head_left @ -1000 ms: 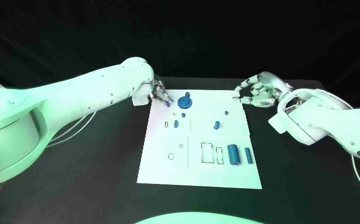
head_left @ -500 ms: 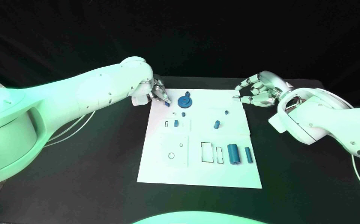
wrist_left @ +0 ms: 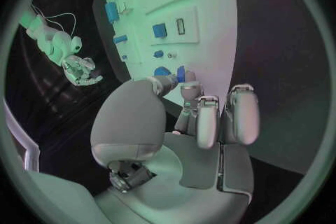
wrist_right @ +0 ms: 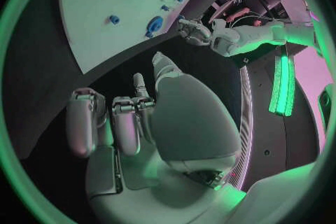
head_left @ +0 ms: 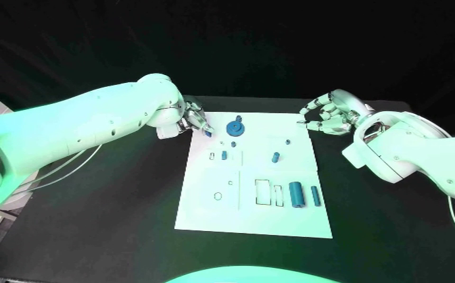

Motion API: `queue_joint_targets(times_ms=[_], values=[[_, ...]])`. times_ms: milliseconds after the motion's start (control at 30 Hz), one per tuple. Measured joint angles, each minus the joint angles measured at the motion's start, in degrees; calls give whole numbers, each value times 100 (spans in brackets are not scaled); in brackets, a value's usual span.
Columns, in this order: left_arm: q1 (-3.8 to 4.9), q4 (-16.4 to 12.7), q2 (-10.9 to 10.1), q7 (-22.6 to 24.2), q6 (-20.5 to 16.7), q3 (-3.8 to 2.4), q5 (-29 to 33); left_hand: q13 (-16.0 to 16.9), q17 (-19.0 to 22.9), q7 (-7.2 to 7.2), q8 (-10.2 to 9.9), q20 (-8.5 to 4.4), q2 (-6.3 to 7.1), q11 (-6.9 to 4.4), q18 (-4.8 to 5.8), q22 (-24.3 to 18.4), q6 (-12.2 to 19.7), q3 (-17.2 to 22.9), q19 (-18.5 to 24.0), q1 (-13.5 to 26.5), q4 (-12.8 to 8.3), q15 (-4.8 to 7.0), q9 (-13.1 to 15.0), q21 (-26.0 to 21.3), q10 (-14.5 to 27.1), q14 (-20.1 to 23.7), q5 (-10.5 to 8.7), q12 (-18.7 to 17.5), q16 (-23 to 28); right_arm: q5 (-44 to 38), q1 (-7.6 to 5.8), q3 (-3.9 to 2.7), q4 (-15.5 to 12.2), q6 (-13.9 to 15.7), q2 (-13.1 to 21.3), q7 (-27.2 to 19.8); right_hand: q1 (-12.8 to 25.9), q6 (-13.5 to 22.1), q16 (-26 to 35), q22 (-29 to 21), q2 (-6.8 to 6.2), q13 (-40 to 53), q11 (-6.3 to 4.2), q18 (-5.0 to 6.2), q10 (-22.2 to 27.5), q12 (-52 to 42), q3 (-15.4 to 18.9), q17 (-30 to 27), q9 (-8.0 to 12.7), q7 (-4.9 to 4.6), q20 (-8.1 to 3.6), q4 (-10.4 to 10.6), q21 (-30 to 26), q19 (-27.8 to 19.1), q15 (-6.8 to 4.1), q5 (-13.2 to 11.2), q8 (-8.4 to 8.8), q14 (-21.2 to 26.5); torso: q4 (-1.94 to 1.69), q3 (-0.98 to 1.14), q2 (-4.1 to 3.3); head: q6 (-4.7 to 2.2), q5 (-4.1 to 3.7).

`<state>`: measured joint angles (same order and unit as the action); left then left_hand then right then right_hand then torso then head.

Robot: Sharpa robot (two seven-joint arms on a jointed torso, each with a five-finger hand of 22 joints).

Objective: Assemble the parts on the task board

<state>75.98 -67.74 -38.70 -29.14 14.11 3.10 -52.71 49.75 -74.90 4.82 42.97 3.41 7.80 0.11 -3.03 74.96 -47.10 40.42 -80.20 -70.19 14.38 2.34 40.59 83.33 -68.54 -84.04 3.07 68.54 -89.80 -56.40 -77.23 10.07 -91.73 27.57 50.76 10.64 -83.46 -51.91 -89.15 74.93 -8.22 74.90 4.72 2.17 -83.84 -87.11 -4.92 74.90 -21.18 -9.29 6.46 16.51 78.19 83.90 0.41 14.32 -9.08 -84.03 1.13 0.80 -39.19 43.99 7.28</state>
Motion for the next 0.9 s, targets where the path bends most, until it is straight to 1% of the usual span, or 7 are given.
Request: queue_joint_targets(times_ms=[67, 100, 133, 267, 467, 567, 900], values=[[1, -200, -134, 2, -60, -2, 38, 6, 0, -2, 17, 6, 35, 3, 0, 0, -2, 24, -30, 35, 23, 21, 1, 27, -42, 21, 5, 1, 0, 0, 0, 0, 0, 0, 4, 0, 0, 0, 0, 0, 0, 0, 0, 0, 0, 0, 0, 1, 0, 0, 0, 0, 0, 0, 0, 0, 0, 0, -4, 0, 4, 2, 3], [1, -328, -222, 2, -104, -3, 58, 7, -2, -11, 17, -3, 50, 8, 0, 0, -11, 255, -38, 51, -207, 21, 3, 27, -50, 21, 5, 1, 0, 0, 0, 0, 1, 0, 6, 0, 0, 0, 0, 0, 0, 0, 0, 0, 0, 0, 0, 3, 0, 0, 0, 0, 0, 0, 0, 0, 0, 0, -5, 0, 6, 5, 4], [1, -407, -275, 3, -138, -3, 69, 14, -4, -10, 17, -3, 77, 9, 0, -1, -11, 287, -38, 79, -239, 27, 3, 27, -51, 15, 4, 1, 0, 0, 0, 0, 1, 0, 8, 0, 0, 0, 0, 0, 0, 0, 0, 0, 0, 0, 0, 5, 0, 0, 0, 0, 0, 0, 0, 0, 0, 0, -8, 0, 8, 8, 7], [-18, -750, -471, 6, -315, -2, 72, 30, -5, -12, 17, -1, 113, -22, 1, -1, -12, 331, -79, 115, -205, 43, 4, 50, -83, -1, 4, 35, 0, 0, 0, 0, 5, 0, 12, -1, 0, 0, 0, 0, 0, 0, 0, 0, 0, 0, 0, 5, 1, 0, 0, 0, 0, 0, 0, 0, 0, 0, -16, 0, 17, 21, 11], [-168, -1269, -724, 18, -687, 12, -135, 60, -4, -24, 53, -34, 133, -30, 0, -1, -25, 371, -152, 169, -165, 43, 4, 97, -173, -1, 3, 36, 0, 0, 0, 0, 21, 1, 27, -6, 0, 0, 0, -1, 0, 0, 0, 0, 0, 0, 0, 4, 6, 0, 0, 0, 0, 0, 0, 0, 0, 0, -29, -4, 31, 35, 20], [-237, -1466, -793, 24, -877, 14, -303, 80, -4, -35, 54, -43, 149, -50, 0, -1, -37, 387, -161, 213, -150, 63, 5, 119, -215, 20, 3, 53, 0, 0, 0, 0, 31, 2, 33, -10, 0, 0, 0, -1, 0, 0, 0, 0, 0, 0, 0, 4, 6, 0, 0, 0, 0, 0, 0, 0, 0, 0, -32, -7, 32, 41, 24], [-467, -1810, -853, 15, -1301, 46, -697, 103, -3, -73, 54, -43, 179, -61, 0, -2, -75, 403, -202, 243, -134, 84, 7, 138, -245, -1, 2, 65, 0, -11, 12, 0, 55, 23, 44, -27, 0, 0, 85, -2, 0, 0, 0, 14, 0, 115, -16, 3, 9, 0, -33, -16, -207, 9, 0, 0, -6, 0, -16, -9, 24, 36, 41]])
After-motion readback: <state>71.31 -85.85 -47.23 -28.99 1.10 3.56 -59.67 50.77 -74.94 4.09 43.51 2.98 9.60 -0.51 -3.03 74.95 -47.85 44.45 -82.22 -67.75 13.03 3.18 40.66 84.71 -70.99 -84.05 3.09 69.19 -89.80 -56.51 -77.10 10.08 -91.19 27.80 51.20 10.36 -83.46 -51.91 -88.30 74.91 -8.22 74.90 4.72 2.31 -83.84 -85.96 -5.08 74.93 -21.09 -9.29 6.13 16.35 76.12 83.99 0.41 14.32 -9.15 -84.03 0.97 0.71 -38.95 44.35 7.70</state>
